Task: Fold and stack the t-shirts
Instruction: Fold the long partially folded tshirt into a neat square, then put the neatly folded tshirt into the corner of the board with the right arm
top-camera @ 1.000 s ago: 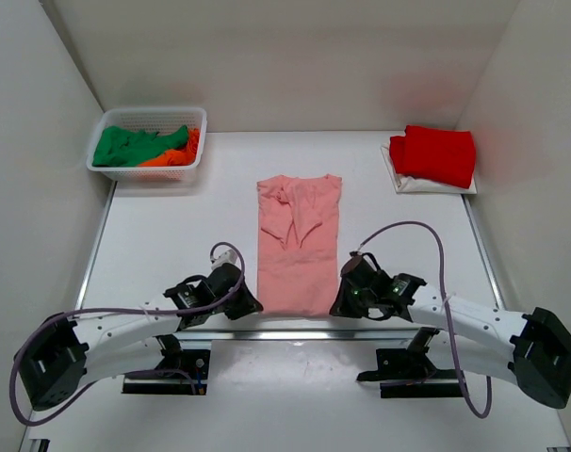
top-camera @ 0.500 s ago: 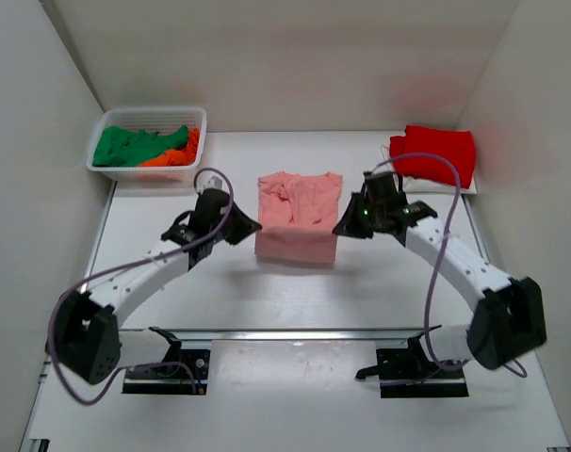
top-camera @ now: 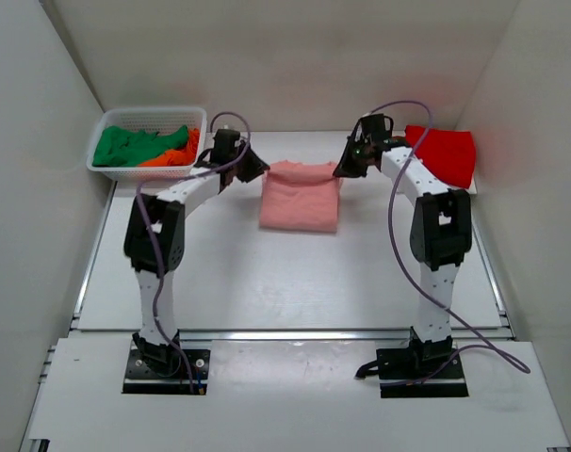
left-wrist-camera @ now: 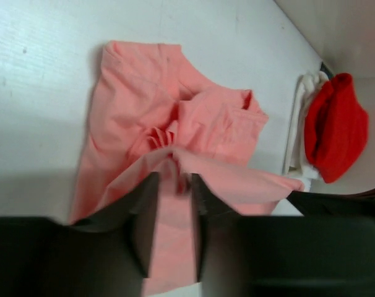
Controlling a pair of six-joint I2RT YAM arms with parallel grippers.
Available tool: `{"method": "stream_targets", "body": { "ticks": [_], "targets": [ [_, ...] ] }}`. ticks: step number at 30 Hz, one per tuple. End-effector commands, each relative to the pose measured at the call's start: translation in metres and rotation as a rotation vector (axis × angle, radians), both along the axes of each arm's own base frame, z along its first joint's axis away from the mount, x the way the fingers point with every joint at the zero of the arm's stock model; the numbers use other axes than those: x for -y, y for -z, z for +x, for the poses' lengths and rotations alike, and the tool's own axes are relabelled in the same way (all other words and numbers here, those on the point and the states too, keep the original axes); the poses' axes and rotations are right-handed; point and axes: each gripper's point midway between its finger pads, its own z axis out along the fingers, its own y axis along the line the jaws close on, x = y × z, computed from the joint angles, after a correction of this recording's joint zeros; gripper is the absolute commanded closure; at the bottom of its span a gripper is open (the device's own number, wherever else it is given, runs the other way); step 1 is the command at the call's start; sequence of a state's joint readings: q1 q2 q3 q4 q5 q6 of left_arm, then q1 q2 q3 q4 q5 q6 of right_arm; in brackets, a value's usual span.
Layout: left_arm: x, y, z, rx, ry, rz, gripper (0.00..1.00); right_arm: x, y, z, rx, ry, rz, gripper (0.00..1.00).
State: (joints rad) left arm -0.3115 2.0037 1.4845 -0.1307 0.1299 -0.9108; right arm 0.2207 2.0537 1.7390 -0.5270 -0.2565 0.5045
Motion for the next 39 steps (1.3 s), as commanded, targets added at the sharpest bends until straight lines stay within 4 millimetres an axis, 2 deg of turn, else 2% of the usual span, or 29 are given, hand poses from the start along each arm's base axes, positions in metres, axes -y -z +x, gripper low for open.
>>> {"method": "stream_targets", "body": {
  "ticks": [1,2,3,4,5,6,7,8,9,10,11,12,13,16,19,20,22,23,25,26,27,29,30,31,32,34,36,37,39],
  "targets": [
    [-0.002,-0.013,0.044,0.047,-0.004,0.026,0.56,0.045,-0.003,0.044,0.041,0.098,-0.090,0.90],
    [-0.003,-0.024,0.055,0.070,-0.011,0.015,0.48,0.051,0.008,0.051,0.037,0.109,-0.113,0.76],
    [-0.001,-0.020,0.058,0.062,-0.011,0.006,0.44,0.057,0.001,0.062,0.083,0.117,-0.136,0.65],
    [-0.006,-0.026,0.062,0.084,-0.029,-0.008,0.43,0.062,0.002,0.067,0.103,0.117,-0.150,0.57],
    [-0.008,-0.029,0.058,0.097,-0.031,-0.024,0.40,0.070,0.000,0.068,0.115,0.137,-0.172,0.44],
    [-0.013,-0.019,0.051,0.080,-0.042,-0.018,0.38,0.076,-0.005,0.070,0.133,0.152,-0.186,0.36],
    [-0.017,-0.033,0.048,0.112,-0.046,-0.023,0.37,0.076,-0.001,0.067,0.133,0.143,-0.174,0.28],
    [-0.019,-0.034,0.039,0.121,-0.042,-0.006,0.38,0.080,0.005,0.057,0.114,0.145,-0.173,0.25],
    [-0.021,-0.023,0.032,0.098,-0.043,0.009,0.39,0.075,-0.015,0.056,0.170,0.120,-0.141,0.20],
    [-0.016,-0.021,0.022,0.087,-0.020,0.020,0.42,0.070,-0.014,0.047,0.182,0.100,-0.092,0.12],
    [-0.008,-0.022,0.015,0.085,0.006,0.013,0.43,0.068,0.009,0.030,0.128,0.085,-0.068,0.09],
    [-0.004,-0.015,0.010,0.081,0.017,0.019,0.44,0.058,-0.005,0.033,0.181,0.045,-0.002,0.04],
    [0.003,-0.015,0.006,0.076,0.032,0.004,0.44,0.054,0.008,0.022,0.147,0.027,0.033,0.01],
    [0.030,-0.006,0.002,0.051,0.087,-0.039,0.44,0.043,0.028,0.015,0.087,0.005,0.063,0.01],
    [0.055,0.022,0.007,-0.041,0.122,0.022,0.44,0.028,0.047,0.020,0.040,-0.032,0.069,0.00],
    [0.056,0.026,0.009,-0.057,0.118,0.034,0.44,0.020,0.054,0.016,0.020,-0.060,0.072,0.01],
    [0.059,0.053,0.010,-0.145,0.126,0.049,0.45,0.008,0.068,0.023,-0.016,-0.087,0.087,0.01],
    [0.057,0.058,0.011,-0.162,0.125,0.048,0.46,0.001,0.074,0.019,-0.051,-0.101,0.105,0.01],
    [0.051,0.084,0.005,-0.235,0.127,0.045,0.48,-0.012,0.089,0.023,-0.104,-0.127,0.141,0.01],
    [0.054,0.089,0.001,-0.249,0.139,0.039,0.48,-0.019,0.102,0.016,-0.152,-0.149,0.156,0.01],
    [0.050,0.089,0.003,-0.243,0.133,0.037,0.49,-0.028,0.098,0.013,-0.172,-0.175,0.188,0.01],
    [0.046,0.098,-0.006,-0.262,0.125,0.038,0.50,-0.038,0.109,0.006,-0.222,-0.204,0.221,0.01],
    [0.044,0.092,-0.003,-0.245,0.115,0.027,0.51,-0.044,0.101,0.003,-0.232,-0.229,0.263,0.01],
    [0.043,0.097,-0.006,-0.250,0.109,0.027,0.51,-0.045,0.106,0.000,-0.251,-0.232,0.278,0.01],
    [0.043,0.096,-0.006,-0.246,0.107,0.023,0.51,-0.050,0.108,-0.006,-0.275,-0.251,0.310,0.12],
    [0.044,0.096,-0.004,-0.246,0.111,0.025,0.52,-0.054,0.098,-0.008,-0.267,-0.285,0.375,0.27],
    [0.047,0.091,-0.002,-0.238,0.127,0.020,0.50,-0.053,0.094,-0.007,-0.263,-0.291,0.400,0.88],
    [0.051,0.088,-0.003,-0.238,0.143,0.003,0.49,-0.051,0.091,-0.003,-0.250,-0.286,0.399,1.00],
    [0.048,0.082,-0.002,-0.230,0.148,-0.003,0.47,-0.043,0.087,0.004,-0.219,-0.290,0.385,1.00]
  ]
}}
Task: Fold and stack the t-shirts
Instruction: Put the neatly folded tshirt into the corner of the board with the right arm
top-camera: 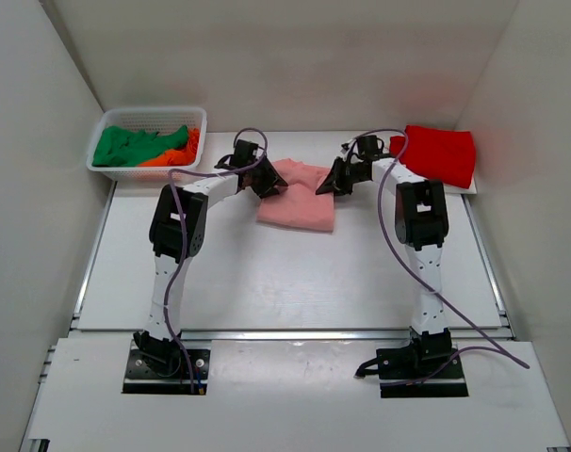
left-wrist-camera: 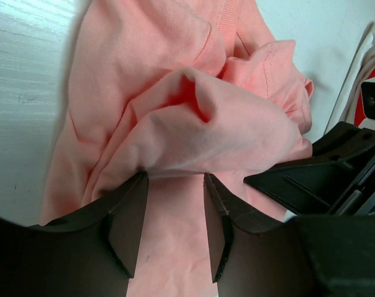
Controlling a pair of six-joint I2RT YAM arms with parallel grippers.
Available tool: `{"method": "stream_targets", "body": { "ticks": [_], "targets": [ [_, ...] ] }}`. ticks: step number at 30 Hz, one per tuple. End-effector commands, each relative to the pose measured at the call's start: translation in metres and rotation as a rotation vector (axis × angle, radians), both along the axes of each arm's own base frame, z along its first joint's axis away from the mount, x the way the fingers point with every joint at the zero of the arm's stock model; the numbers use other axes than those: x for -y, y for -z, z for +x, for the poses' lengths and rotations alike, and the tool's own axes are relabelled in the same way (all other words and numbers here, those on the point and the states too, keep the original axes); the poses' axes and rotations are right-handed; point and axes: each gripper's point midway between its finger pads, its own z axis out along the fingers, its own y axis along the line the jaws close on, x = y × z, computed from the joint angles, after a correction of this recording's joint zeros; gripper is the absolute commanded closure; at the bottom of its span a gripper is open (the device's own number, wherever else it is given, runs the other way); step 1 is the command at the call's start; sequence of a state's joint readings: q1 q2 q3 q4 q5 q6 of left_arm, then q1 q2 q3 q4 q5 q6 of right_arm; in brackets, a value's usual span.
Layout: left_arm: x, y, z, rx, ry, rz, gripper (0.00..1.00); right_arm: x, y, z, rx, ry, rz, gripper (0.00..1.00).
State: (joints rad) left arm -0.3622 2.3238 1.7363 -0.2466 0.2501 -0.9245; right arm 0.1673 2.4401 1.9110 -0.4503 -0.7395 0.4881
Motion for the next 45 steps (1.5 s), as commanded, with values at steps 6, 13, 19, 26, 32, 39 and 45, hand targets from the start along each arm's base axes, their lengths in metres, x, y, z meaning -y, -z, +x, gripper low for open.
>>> {"method": "stream_targets", "body": {
  "ticks": [6,13,19,26,32,39,45],
  "targets": [
    [-0.034,-0.069,-0.023,0.077,0.018,-0.025,0.44,0.055,-0.034,0.042,0.209,-0.057,-0.282,1.00],
    [-0.067,-0.095,-0.058,0.134,-0.028,-0.024,0.44,0.143,-0.052,0.053,0.327,-0.022,-0.852,1.00],
    [-0.073,-0.087,-0.078,0.119,-0.015,-0.036,0.44,0.211,-0.097,0.064,0.461,0.063,-1.118,1.00],
    [-0.079,-0.080,-0.090,0.106,0.001,-0.031,0.44,0.241,-0.181,0.073,0.666,0.173,-1.175,1.00],
    [-0.089,-0.073,-0.094,0.095,0.004,-0.025,0.45,0.275,-0.208,0.072,0.703,0.230,-1.208,1.00],
    [-0.101,-0.065,-0.099,0.072,0.017,0.009,0.44,0.349,-0.212,0.091,0.700,0.327,-1.302,1.00],
    [-0.097,-0.059,-0.107,0.042,0.052,0.012,0.44,0.405,-0.185,0.108,0.637,0.429,-1.438,1.00]
  ]
}}
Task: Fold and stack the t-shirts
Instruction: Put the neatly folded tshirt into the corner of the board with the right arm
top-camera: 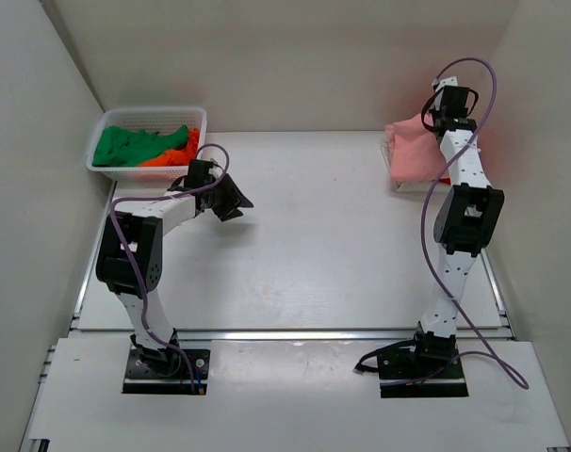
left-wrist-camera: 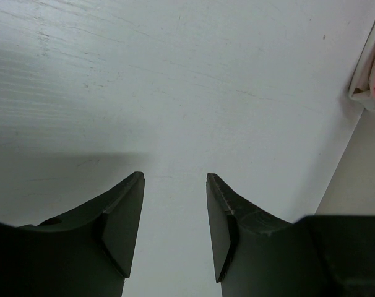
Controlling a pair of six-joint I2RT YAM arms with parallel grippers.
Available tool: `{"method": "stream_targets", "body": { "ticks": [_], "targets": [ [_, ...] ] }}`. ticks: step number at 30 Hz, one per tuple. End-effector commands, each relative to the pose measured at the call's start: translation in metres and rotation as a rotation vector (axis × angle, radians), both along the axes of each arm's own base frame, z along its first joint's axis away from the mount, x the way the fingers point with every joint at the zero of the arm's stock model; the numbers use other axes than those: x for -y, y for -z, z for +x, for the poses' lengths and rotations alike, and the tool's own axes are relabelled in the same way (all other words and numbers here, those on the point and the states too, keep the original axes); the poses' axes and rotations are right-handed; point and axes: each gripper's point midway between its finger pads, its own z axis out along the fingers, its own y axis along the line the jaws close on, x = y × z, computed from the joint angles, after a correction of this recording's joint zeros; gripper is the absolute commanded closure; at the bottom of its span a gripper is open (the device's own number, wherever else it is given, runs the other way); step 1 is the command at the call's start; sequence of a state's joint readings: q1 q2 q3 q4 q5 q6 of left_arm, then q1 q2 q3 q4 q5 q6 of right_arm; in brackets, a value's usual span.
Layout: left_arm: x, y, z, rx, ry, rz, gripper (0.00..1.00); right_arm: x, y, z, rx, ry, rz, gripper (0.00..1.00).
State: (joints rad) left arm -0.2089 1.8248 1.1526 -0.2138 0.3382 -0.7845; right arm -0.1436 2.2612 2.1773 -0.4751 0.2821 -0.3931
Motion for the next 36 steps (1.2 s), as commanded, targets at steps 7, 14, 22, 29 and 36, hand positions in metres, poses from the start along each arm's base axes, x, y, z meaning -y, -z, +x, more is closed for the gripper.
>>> {"method": "stream_targets", "body": {
  "ticks": [7,14,22,29,36],
  "targets": [
    [0.007,-0.018,-0.004,0.041,0.042,-0.022,0.44,0.085,0.019,0.011,0.089,0.249,-0.274,1.00],
    [0.013,-0.013,-0.017,0.035,0.102,0.019,0.40,0.080,-0.014,0.019,0.273,0.303,-0.439,0.69],
    [0.015,-0.040,-0.036,0.104,0.171,0.032,0.35,0.077,-0.097,-0.014,0.452,0.468,-0.462,0.06],
    [0.013,-0.071,-0.069,0.195,0.212,0.088,0.21,-0.041,-0.132,-0.062,0.392,0.259,-0.206,0.01],
    [-0.008,-0.092,-0.101,0.240,0.222,0.139,0.20,-0.169,-0.035,-0.160,0.000,0.110,-0.061,0.01]
  ]
}}
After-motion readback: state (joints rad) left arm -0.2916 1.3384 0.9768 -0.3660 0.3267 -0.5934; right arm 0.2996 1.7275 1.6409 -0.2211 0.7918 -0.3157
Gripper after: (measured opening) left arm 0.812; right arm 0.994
